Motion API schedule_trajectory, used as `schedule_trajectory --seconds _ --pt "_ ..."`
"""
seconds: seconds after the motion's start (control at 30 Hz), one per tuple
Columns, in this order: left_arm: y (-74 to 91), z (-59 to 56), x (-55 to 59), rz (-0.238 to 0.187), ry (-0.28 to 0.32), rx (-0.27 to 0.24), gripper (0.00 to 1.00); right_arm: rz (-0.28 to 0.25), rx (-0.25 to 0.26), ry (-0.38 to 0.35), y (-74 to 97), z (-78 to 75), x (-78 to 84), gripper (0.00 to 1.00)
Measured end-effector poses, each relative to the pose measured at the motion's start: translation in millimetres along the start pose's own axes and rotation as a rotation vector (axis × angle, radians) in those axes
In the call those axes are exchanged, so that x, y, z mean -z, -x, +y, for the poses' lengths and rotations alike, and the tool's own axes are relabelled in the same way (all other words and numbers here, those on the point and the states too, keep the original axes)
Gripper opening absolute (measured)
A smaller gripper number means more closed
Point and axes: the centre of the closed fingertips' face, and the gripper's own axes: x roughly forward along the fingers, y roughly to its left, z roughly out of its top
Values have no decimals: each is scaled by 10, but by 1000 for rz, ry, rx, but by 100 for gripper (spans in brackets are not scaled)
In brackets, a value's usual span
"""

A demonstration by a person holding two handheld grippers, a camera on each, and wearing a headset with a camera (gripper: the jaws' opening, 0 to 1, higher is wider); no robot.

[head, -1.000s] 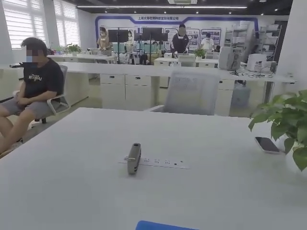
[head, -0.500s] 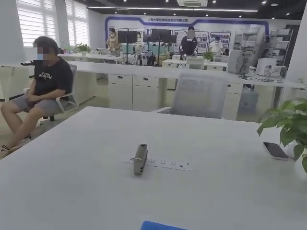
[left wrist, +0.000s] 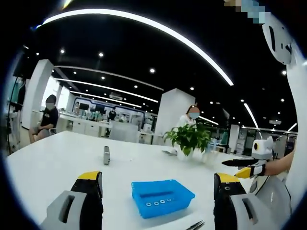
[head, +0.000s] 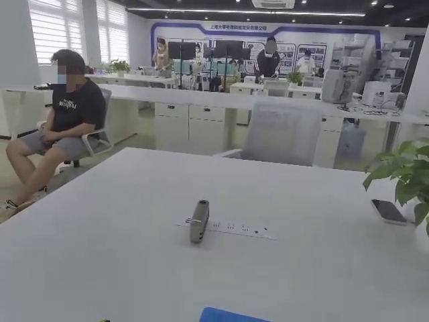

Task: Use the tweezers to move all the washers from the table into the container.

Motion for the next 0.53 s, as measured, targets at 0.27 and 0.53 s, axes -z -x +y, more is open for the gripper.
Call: schedule_trajectory --seconds 0.27,0.53 --pt "-25 66 115 42 23 -9 99 21 24 15 3 -63 34 99" --pt "-24 59 160 66 16 -8 99 9 72 -33 53 -186 29 96"
